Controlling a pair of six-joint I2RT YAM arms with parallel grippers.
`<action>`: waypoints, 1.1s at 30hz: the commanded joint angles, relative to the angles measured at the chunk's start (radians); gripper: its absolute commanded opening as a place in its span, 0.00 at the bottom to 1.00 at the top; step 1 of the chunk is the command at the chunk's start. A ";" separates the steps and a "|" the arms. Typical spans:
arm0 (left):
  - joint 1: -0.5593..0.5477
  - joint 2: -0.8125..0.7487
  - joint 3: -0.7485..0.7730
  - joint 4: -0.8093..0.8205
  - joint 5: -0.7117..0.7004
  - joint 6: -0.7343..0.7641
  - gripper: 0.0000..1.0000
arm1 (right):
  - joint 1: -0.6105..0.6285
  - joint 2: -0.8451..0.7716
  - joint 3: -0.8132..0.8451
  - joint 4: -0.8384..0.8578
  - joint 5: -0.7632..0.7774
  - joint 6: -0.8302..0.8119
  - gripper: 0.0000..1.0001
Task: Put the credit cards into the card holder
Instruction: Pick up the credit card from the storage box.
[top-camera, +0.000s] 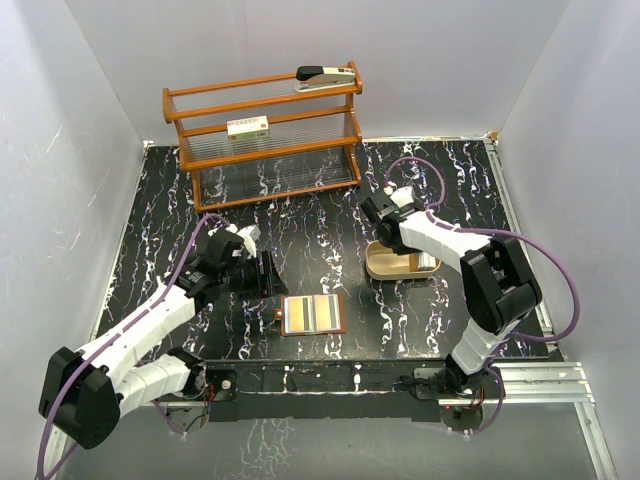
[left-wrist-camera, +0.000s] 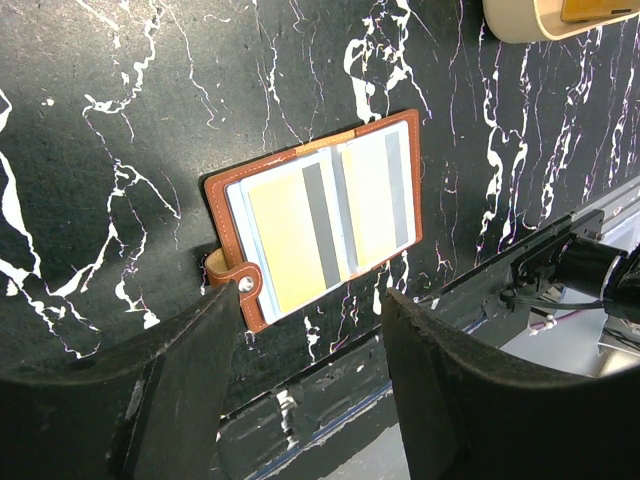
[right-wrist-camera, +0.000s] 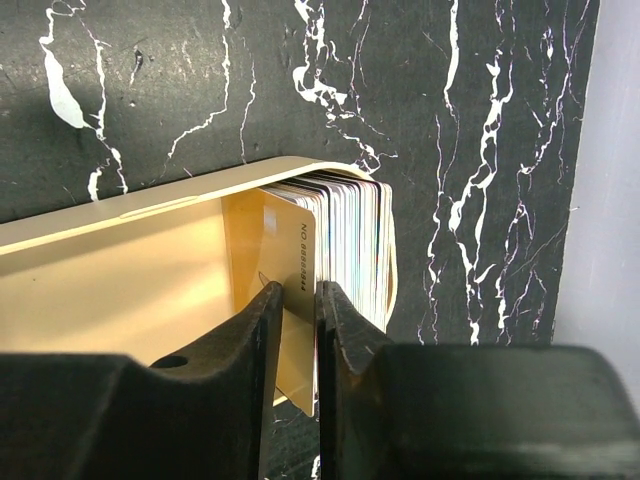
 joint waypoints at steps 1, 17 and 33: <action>0.001 -0.017 0.023 -0.019 -0.010 0.004 0.57 | -0.006 -0.028 0.046 0.002 0.015 -0.007 0.15; 0.000 -0.019 0.026 -0.025 0.004 0.000 0.58 | -0.006 -0.102 0.081 -0.041 -0.050 -0.004 0.05; 0.000 -0.022 0.011 0.000 0.038 -0.031 0.58 | -0.035 -0.132 0.006 0.053 -0.145 -0.027 0.08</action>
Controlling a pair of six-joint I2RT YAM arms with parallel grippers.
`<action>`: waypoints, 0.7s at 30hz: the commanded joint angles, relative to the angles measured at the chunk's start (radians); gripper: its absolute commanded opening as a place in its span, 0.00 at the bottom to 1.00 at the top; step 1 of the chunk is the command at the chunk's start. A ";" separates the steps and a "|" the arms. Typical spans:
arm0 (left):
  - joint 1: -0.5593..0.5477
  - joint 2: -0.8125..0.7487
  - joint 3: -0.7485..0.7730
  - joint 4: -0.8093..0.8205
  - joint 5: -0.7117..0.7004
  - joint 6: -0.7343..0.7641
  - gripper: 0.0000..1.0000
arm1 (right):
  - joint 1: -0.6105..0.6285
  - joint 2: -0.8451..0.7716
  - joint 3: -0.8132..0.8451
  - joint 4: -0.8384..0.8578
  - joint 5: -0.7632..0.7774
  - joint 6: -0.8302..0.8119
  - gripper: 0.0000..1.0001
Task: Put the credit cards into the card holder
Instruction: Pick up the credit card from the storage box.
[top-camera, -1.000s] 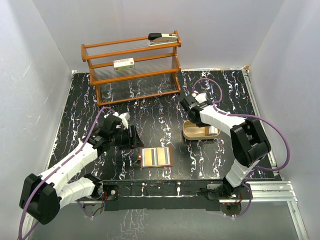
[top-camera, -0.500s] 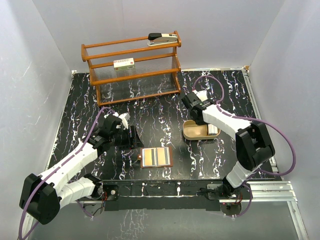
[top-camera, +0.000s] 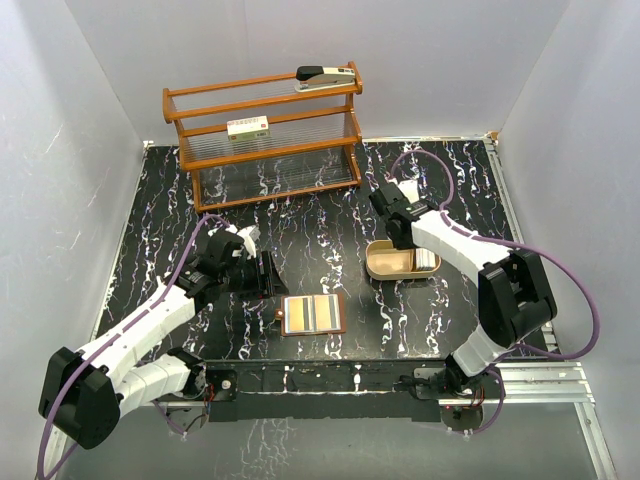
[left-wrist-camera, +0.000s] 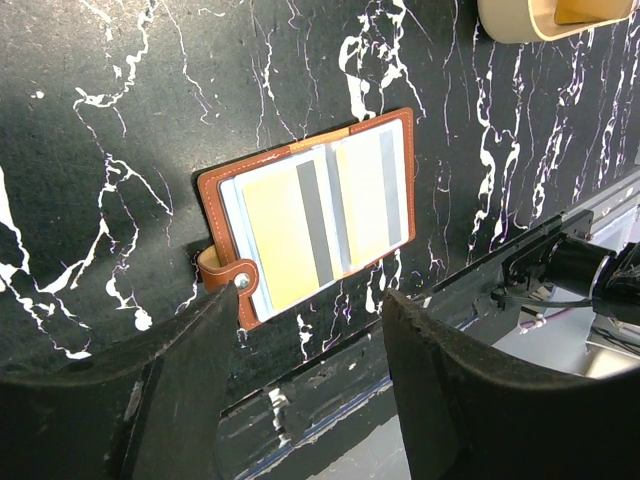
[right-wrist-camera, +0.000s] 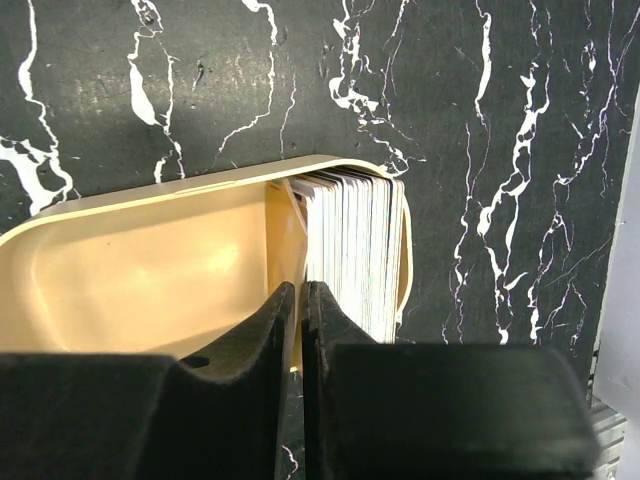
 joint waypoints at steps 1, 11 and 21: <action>0.000 -0.019 0.012 0.006 0.032 -0.012 0.58 | -0.022 -0.032 -0.018 0.064 -0.025 -0.017 0.08; 0.000 -0.007 0.009 0.016 0.036 -0.016 0.58 | -0.036 -0.032 -0.029 0.096 -0.054 -0.044 0.00; 0.001 0.011 -0.004 0.035 0.039 -0.017 0.58 | -0.036 0.023 -0.022 0.082 0.038 -0.034 0.36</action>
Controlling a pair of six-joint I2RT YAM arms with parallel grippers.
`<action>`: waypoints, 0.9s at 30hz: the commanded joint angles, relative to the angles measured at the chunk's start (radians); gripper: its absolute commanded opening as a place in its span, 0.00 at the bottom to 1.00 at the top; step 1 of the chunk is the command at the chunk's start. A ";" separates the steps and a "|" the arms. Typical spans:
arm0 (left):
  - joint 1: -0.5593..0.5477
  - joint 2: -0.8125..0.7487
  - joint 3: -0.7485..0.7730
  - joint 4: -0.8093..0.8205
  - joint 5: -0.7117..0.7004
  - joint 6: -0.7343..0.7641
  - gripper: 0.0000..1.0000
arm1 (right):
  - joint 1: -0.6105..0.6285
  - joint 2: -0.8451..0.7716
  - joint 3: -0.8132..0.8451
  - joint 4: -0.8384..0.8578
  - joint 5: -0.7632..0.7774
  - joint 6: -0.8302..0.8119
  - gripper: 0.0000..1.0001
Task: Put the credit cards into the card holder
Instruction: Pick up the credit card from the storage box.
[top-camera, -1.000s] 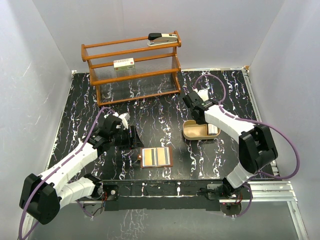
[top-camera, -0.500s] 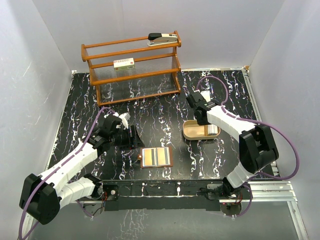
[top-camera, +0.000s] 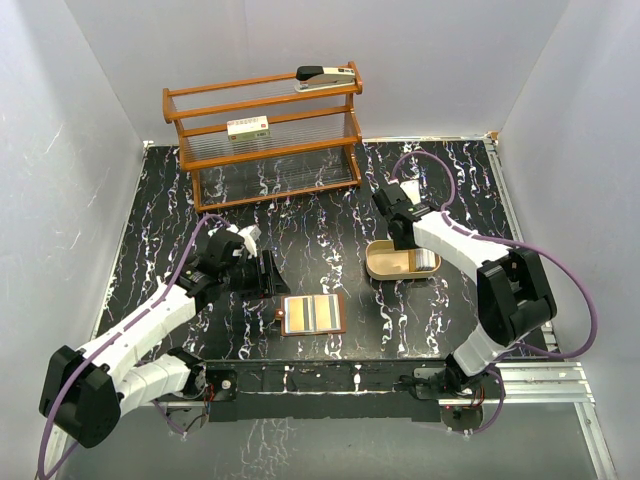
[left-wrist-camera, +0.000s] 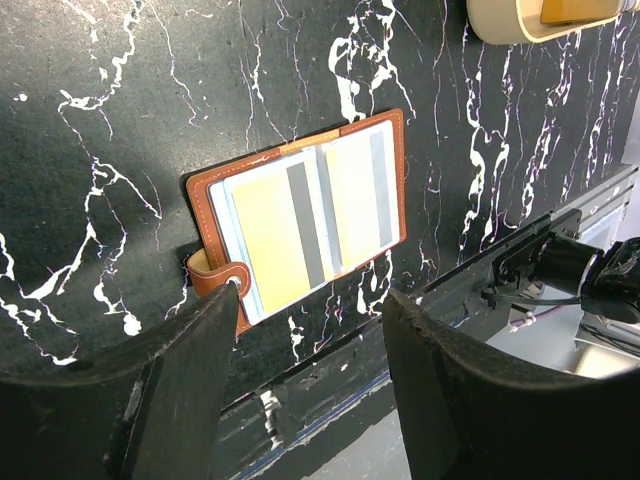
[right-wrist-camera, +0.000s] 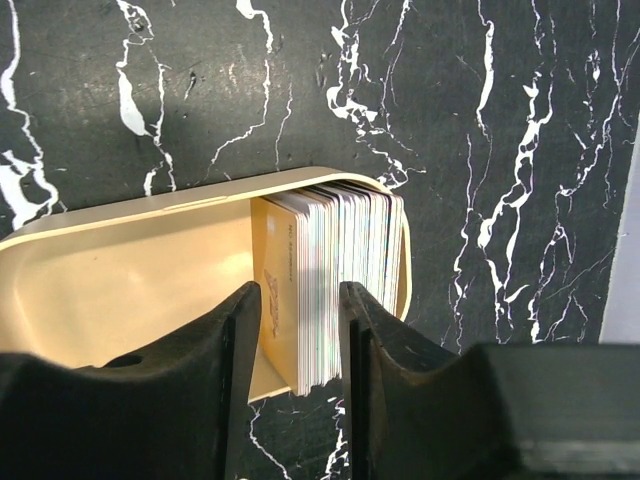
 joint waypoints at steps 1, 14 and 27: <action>0.000 0.006 0.000 0.010 0.022 0.000 0.58 | -0.004 0.030 0.010 0.026 0.073 0.008 0.38; 0.000 0.016 -0.006 0.016 0.014 0.009 0.58 | -0.004 0.058 0.020 0.006 0.164 0.024 0.34; 0.001 0.010 -0.004 0.006 0.009 0.012 0.58 | -0.004 0.040 0.032 0.006 0.168 0.021 0.17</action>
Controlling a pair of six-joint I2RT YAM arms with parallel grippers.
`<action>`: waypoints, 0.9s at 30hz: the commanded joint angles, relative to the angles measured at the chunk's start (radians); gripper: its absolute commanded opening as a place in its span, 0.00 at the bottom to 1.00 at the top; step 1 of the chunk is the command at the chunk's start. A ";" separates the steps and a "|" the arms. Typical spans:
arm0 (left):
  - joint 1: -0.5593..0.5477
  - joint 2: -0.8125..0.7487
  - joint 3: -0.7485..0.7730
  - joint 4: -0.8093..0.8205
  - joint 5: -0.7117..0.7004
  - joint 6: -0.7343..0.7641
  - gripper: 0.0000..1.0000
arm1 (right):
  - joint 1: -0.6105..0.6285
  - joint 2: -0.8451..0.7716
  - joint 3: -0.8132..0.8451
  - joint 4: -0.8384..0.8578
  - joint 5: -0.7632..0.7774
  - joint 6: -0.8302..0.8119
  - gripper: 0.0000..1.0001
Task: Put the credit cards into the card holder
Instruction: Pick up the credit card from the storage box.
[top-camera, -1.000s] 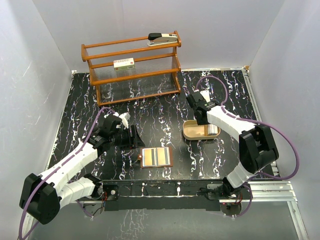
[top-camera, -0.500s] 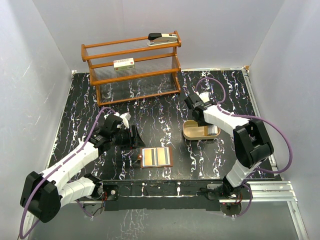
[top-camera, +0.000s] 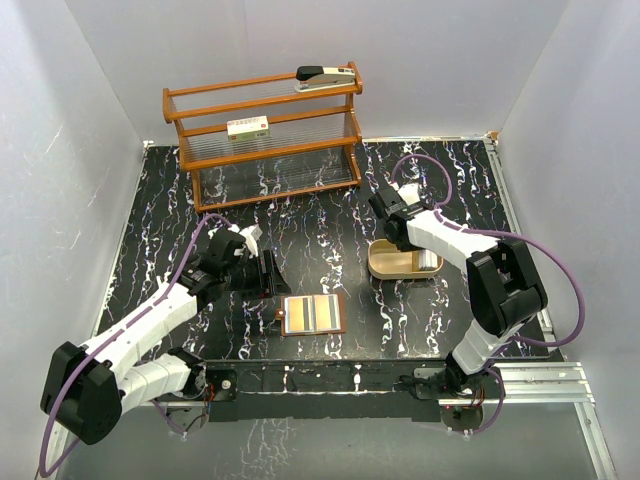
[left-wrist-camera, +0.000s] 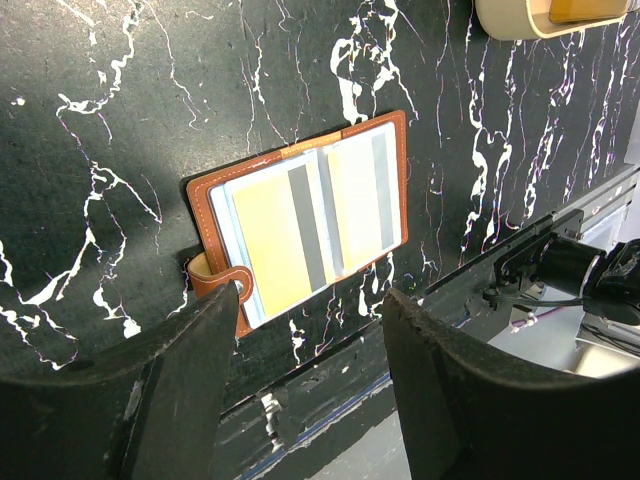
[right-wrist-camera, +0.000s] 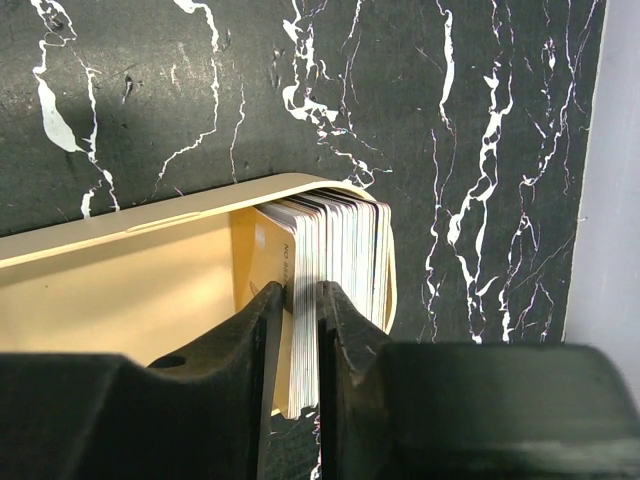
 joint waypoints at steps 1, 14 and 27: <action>0.000 -0.010 -0.003 -0.008 0.006 0.010 0.58 | -0.004 -0.035 0.031 0.013 0.055 0.008 0.17; 0.001 -0.013 0.002 -0.011 0.005 0.009 0.58 | -0.006 -0.047 0.061 0.009 0.049 -0.007 0.04; 0.000 -0.008 0.005 -0.009 0.011 0.010 0.58 | -0.005 -0.115 0.083 -0.010 -0.062 -0.014 0.00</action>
